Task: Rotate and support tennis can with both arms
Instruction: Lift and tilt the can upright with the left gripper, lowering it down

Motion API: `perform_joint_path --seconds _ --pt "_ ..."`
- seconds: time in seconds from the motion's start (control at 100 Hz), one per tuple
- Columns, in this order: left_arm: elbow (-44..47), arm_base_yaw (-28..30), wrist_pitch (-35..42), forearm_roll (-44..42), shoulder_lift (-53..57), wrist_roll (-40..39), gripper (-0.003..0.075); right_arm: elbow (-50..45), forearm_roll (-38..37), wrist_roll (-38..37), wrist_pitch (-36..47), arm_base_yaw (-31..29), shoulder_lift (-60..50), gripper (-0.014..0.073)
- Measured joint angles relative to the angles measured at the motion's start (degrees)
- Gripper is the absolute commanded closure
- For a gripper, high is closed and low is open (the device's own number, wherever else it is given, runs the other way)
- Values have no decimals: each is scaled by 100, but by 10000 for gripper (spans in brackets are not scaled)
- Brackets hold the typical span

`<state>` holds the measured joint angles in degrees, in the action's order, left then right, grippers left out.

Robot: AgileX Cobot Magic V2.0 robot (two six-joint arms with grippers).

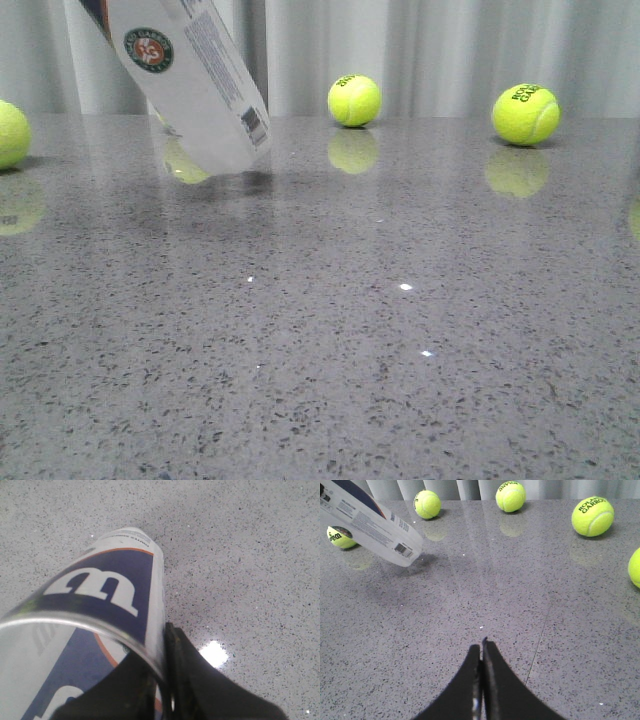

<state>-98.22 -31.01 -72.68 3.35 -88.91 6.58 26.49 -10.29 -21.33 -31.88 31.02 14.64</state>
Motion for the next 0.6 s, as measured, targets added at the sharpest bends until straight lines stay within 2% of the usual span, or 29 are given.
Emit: perform_joint_path --seconds 0.09,0.16,0.28,0.38,0.45,0.52,0.6 --pt "0 0 0 0 -47 0 737 0 0 0 0 0 0 659" --pt "0 0 0 0 -69 0 696 0 0 0 0 0 0 659" --pt "0 0 0 0 -73 0 545 0 0 0 0 0 0 659" --pt "0 0 11 0 -73 0 379 0 0 0 0 0 0 659" --pt "0 0 11 0 -73 0 293 0 0 0 0 0 0 659" --pt "0 0 11 0 -73 0 255 0 0 0 0 0 0 659" --pt "0 0 21 0 -73 0 258 0 0 0 0 0 0 659"
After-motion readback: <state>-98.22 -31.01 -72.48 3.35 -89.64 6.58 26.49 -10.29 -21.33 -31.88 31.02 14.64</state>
